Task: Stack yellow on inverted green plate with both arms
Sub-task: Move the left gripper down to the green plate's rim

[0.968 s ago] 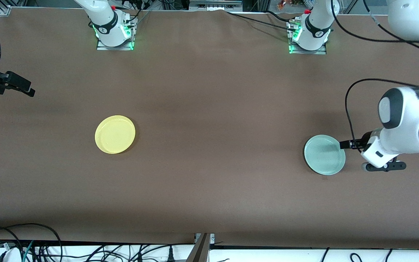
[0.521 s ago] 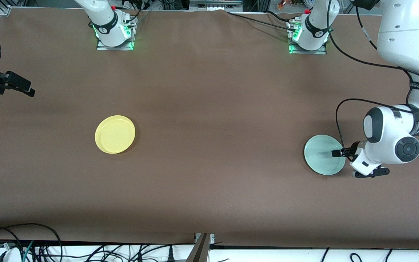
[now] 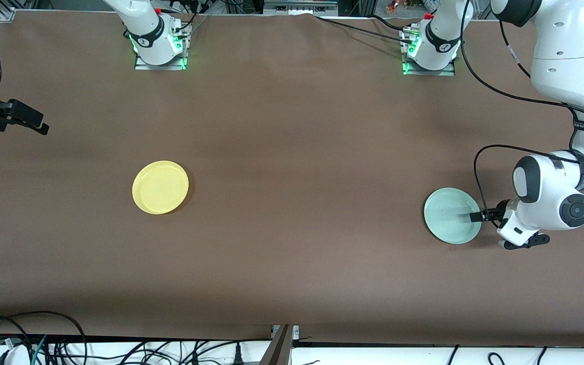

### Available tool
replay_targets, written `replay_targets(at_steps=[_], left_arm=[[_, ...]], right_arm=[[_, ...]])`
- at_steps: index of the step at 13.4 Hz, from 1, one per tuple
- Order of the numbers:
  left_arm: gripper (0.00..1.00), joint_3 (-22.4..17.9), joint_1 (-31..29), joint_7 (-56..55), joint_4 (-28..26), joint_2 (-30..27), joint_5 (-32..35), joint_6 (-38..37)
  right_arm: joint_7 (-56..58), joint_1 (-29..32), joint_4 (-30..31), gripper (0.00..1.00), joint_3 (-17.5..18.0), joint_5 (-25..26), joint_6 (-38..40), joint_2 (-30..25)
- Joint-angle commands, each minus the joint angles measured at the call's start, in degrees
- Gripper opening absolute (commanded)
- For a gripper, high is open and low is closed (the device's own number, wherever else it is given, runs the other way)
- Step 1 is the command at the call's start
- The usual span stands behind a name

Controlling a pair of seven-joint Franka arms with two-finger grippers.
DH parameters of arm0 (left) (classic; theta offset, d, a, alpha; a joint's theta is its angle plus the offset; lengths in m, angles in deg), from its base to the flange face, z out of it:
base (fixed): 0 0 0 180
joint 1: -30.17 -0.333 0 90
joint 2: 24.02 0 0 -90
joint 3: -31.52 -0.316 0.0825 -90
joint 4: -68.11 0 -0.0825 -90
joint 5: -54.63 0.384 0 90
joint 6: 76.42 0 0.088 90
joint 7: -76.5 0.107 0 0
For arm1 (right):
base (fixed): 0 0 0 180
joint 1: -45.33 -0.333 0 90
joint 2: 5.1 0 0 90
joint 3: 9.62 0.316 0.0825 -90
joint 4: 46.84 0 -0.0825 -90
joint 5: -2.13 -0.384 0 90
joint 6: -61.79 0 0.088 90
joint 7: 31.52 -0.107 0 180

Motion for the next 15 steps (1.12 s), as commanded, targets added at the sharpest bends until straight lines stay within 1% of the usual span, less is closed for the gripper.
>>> replay_targets(at_steps=[1, 2, 3, 4, 6, 7, 8, 15], left_arm=[[1.0, 0.3, -0.4, 1.8, -0.1, 0.7, -1.1, 0.6], [0.8, 0.4, -0.2, 1.8, -0.9, 0.7, -1.1, 0.6], [0.64, 0.4, -0.1, 1.8, -0.9, 0.7, -1.1, 0.5], [0.5, 0.5, -0.2, 2.0, -0.7, 0.7, -1.1, 0.6], [0.25, 2.0, -0.3, 2.0, -0.8, 0.4, -1.1, 0.5], [0.1, 2.2, -0.3, 2.0, -0.9, 0.4, -1.1, 0.4], [0.0, 2.2, -0.3, 2.0, -0.9, 0.5, -1.1, 0.2], [0.0, 2.2, 0.5, 1.7, -0.5, 0.2, -1.0, -1.9]], right_arm=[[-0.2, 0.1, 0.4, 1.0, 0.2, 0.6, 0.3, -0.5], [-0.2, 0.1, 0.4, 1.0, 0.2, 0.6, 0.3, -0.5], [-0.2, 0.1, 0.4, 1.0, 0.3, 0.5, 0.3, -0.5], [-0.2, 0.1, 0.3, 1.0, 0.3, 0.6, 0.3, -0.5], [-0.2, 0.1, 0.3, 1.0, 0.2, 0.6, 0.3, -0.5], [-0.2, 0.1, 0.4, 1.0, 0.2, 0.5, 0.3, -0.5], [-0.2, 0.1, 0.3, 1.0, 0.2, 0.5, 0.3, -0.5], [-0.2, 0.1, 0.3, 1.0, 0.3, 0.6, 0.3, -0.5]])
